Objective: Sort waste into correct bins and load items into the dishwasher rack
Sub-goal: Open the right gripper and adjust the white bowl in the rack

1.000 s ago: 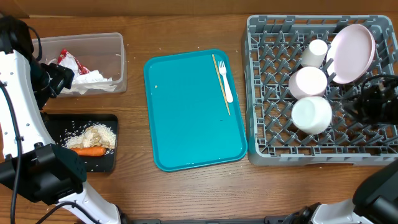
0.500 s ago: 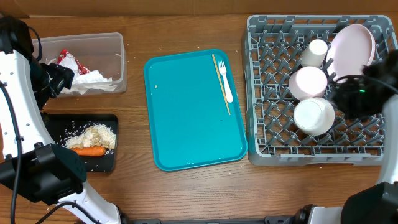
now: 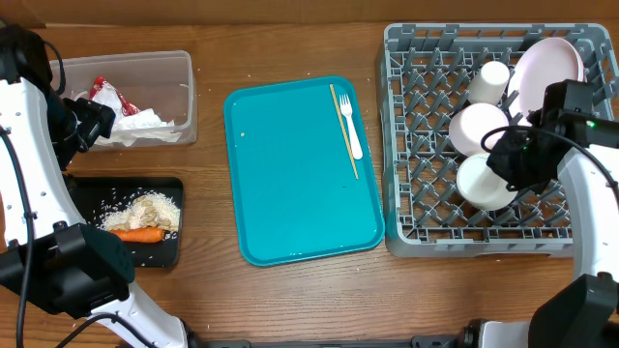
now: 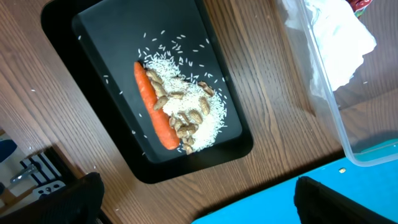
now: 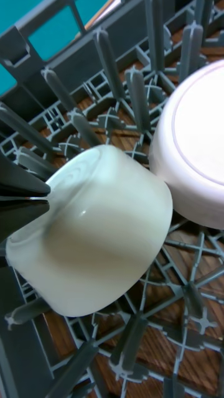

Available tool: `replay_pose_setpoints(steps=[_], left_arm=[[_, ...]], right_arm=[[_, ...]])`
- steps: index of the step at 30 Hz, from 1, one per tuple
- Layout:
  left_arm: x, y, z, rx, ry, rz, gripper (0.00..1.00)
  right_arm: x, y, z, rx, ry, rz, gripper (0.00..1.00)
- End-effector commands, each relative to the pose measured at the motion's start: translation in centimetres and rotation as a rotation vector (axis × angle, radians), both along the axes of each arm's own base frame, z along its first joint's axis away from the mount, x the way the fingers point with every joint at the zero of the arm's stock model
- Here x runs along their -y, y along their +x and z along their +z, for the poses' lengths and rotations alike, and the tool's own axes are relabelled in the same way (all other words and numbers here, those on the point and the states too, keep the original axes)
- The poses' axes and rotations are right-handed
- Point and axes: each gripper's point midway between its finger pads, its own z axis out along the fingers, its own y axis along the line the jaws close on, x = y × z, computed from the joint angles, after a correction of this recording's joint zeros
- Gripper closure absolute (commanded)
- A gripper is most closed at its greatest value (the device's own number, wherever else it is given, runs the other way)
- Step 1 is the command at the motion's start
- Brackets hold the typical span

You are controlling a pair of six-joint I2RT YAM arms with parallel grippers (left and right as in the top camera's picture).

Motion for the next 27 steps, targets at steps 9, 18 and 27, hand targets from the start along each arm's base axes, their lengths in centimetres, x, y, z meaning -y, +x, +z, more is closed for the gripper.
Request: replay_pose_setpoints(steps=[9, 18, 27], left_arm=[[0.3, -0.3, 0.9, 0.023, 0.008, -0.006, 0.00], [0.3, -0.3, 0.9, 0.023, 0.008, -0.006, 0.00], [0.3, -0.3, 0.9, 0.023, 0.008, -0.006, 0.00]], right_arm=[[3.3, 0.1, -0.6, -0.014, -0.167, -0.125, 0.94], [3.5, 0.5, -0.5, 0.007, -0.160, -0.151, 0.94], [3.0, -0.7, -1.4, -0.044, -0.139, -0.141, 0.94]])
